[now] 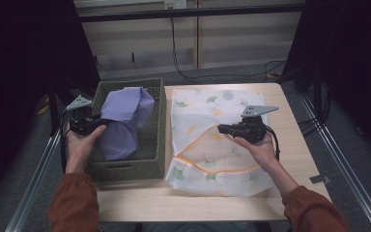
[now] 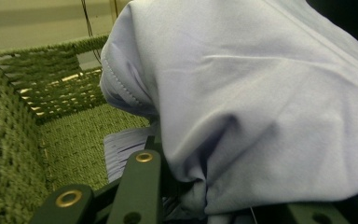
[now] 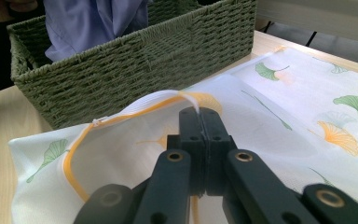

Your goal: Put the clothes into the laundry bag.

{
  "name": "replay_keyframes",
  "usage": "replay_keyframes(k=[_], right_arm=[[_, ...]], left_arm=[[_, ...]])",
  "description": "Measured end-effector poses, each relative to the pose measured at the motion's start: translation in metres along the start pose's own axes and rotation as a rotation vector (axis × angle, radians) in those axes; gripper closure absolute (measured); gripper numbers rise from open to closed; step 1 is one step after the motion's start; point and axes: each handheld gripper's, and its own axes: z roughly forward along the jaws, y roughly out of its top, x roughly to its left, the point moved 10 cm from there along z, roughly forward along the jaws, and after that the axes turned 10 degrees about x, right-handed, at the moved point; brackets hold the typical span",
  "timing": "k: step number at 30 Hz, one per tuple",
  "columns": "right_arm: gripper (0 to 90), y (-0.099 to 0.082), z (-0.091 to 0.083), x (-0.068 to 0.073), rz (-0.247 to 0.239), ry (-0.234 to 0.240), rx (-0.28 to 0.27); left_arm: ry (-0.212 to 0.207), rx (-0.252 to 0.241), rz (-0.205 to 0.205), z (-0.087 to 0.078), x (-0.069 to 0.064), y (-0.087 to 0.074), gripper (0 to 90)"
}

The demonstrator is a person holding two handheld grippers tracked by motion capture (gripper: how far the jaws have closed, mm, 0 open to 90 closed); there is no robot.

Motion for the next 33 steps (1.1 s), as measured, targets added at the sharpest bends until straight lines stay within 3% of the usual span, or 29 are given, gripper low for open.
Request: replay_keyframes(k=[16, 33], right_arm=[[90.0, 0.001, 0.000, 0.001, -0.001, 0.004, -0.006], [90.0, 0.002, -0.001, 0.001, 0.002, 0.008, -0.007]], left_arm=[[0.020, -0.093, -0.013, -0.021, 0.002, 0.011, 71.0], [0.019, -0.184, 0.010, -0.041, -0.012, 0.030, 71.0]])
